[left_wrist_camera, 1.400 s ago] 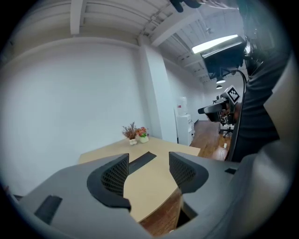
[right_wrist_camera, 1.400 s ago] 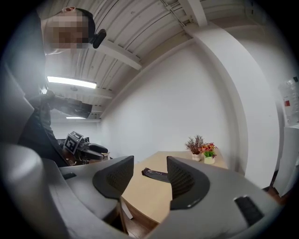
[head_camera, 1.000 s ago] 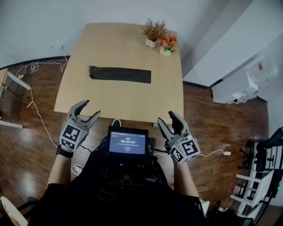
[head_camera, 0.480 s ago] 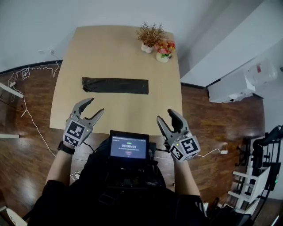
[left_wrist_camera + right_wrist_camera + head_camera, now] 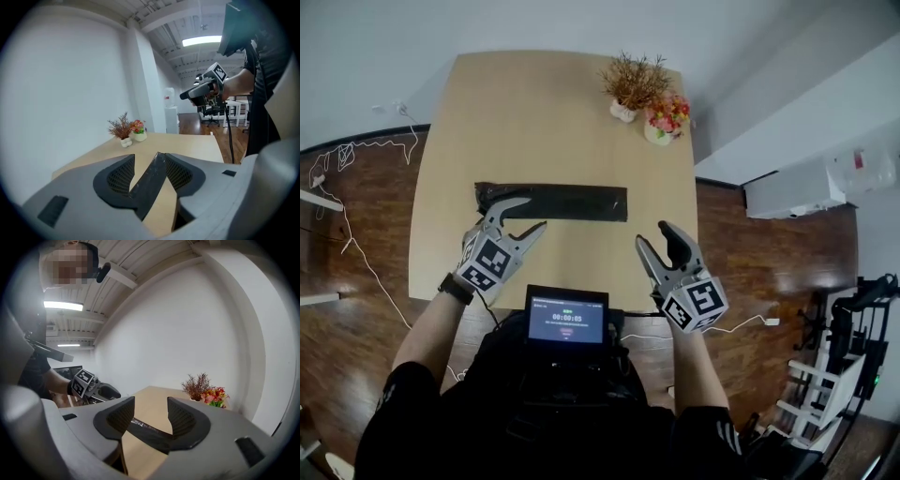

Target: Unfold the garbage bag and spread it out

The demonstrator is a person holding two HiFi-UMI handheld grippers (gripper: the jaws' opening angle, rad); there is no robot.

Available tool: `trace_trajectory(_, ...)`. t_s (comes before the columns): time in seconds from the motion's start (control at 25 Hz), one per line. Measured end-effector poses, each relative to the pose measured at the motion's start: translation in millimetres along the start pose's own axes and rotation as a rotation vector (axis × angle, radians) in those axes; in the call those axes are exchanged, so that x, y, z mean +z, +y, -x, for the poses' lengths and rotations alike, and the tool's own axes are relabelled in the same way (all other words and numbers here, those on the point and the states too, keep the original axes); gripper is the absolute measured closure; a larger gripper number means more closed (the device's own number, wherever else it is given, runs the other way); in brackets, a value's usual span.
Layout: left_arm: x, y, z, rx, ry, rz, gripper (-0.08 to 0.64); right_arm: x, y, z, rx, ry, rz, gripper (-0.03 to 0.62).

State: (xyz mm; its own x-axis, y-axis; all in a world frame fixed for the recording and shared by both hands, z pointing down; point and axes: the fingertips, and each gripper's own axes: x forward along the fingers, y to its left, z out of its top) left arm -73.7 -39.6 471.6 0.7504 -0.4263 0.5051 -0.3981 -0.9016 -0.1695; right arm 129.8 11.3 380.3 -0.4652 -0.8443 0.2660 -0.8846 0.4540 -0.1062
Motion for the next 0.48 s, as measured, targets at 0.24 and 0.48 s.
trace_trajectory(0.24, -51.0, 15.8, -49.0, -0.127, 0.107, -0.065, 0.387, -7.6, -15.2, -51.4, -0.027, 0.069, 0.000, 0.365)
trace_trajectory(0.48, -105.6, 10.8, -90.5, -0.232, 0.233, -0.112, 0.432, -27.3, -12.7, -88.9, -0.007, 0.137, 0.005, 0.365)
